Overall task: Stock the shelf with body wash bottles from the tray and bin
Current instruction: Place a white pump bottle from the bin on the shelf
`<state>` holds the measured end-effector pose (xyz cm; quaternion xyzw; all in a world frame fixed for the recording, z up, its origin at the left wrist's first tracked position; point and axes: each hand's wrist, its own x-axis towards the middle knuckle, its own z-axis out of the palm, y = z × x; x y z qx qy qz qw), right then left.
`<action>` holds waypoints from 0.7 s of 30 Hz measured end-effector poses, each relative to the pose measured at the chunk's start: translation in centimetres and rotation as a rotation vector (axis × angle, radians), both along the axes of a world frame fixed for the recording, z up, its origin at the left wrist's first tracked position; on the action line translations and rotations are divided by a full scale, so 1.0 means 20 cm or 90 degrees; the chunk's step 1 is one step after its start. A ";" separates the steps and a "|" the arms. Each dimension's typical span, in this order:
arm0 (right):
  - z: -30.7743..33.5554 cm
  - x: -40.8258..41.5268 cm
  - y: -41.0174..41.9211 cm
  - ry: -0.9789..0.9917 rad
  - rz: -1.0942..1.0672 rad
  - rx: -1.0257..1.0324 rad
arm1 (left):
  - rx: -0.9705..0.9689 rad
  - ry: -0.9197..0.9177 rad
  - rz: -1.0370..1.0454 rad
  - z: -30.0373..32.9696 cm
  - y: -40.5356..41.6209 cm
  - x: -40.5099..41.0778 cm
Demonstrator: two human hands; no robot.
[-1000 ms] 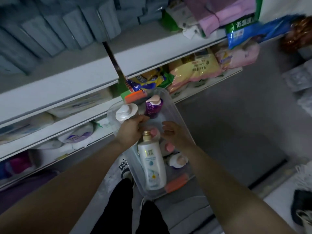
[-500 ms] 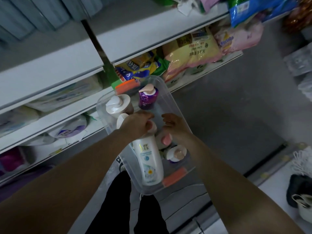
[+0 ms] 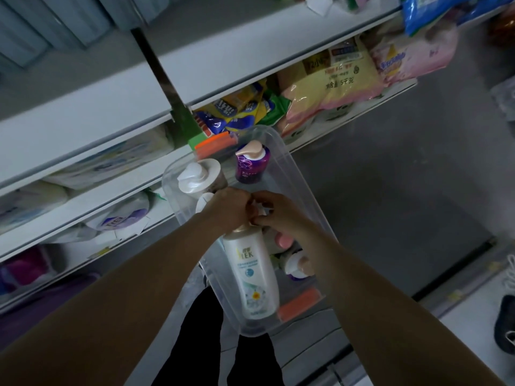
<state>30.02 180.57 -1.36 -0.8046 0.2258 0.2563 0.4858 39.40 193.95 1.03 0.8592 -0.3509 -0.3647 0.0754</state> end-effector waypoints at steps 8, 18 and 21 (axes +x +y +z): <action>-0.04 0.04 -0.07 0.007 -0.045 0.046 | -0.052 0.039 0.092 -0.01 -0.05 0.06; -0.04 0.10 -0.12 -0.013 -0.108 0.036 | -0.063 0.107 0.154 -0.07 -0.08 0.08; -0.07 0.09 -0.11 -0.029 -0.099 0.018 | -0.076 0.100 0.148 -0.07 -0.08 0.07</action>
